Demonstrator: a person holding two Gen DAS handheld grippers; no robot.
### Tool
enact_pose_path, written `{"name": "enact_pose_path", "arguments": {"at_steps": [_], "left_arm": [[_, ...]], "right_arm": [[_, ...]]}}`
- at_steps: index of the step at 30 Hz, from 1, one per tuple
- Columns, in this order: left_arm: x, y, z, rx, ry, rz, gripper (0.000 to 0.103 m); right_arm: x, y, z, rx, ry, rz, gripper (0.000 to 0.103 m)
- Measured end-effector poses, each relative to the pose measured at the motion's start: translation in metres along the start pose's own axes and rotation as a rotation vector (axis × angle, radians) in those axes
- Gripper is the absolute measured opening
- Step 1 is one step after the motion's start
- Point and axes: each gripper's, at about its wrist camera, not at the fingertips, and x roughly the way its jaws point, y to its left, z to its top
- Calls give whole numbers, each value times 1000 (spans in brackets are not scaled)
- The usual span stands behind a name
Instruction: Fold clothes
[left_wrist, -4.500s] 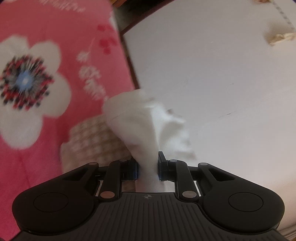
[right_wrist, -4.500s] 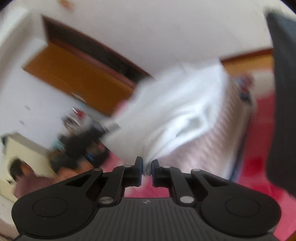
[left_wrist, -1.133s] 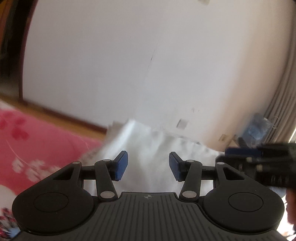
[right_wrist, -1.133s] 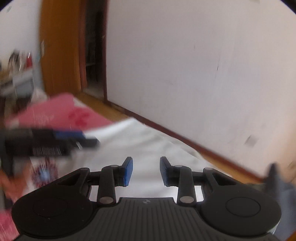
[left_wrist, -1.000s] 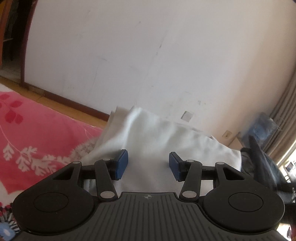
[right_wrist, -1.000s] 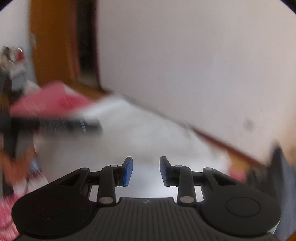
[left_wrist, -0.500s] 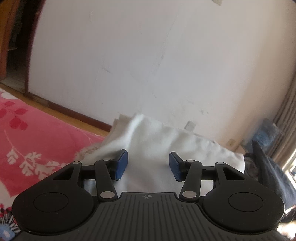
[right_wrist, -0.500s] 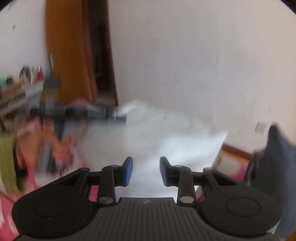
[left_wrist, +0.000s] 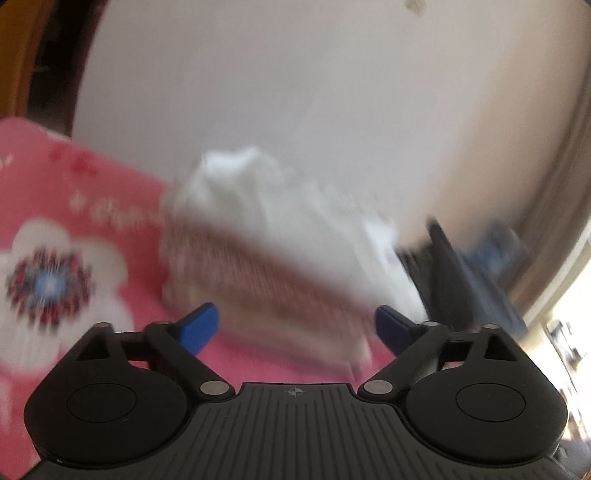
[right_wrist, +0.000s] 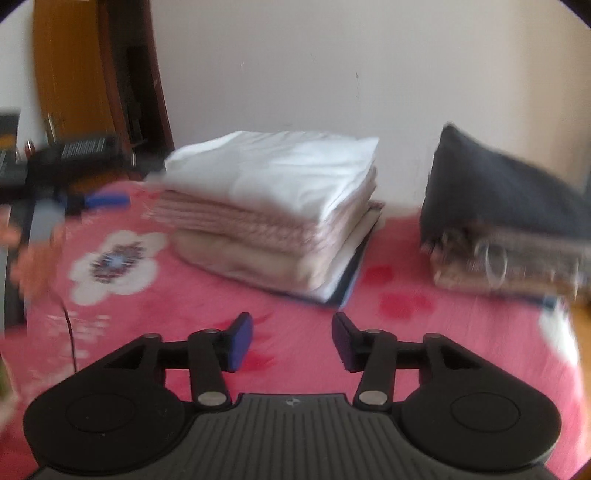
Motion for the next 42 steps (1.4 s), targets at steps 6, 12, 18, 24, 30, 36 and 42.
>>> {"name": "enact_pose_path", "arguments": {"at_steps": [6,12,18,24,30,36,42], "left_arm": [[-88,-20,-13,55,100,48,101],[-168,-65,-20,191,68,12,103],[-237,-108,-38,180,62,-108,103],[-254,-134,-72,271,100,117,103],[-256,-125,-78,256,80,175,103],[-259,-127,-84,343,37,295,103],[-246,-116,-97,303,76,358,103]], "right_arm": [[-68,38,-20,125,-3,16,73],[-162,65,-56,208,-105,5,88],[-253,92,-70,242,-209,11,103],[-292,120,-84,171,-212,-66,103],[-294,125,-94,268,-141,-163,103],[-290,143,-93,214,-104,-302,103],[-279,160,-91,117,-60,-412,103]]}}
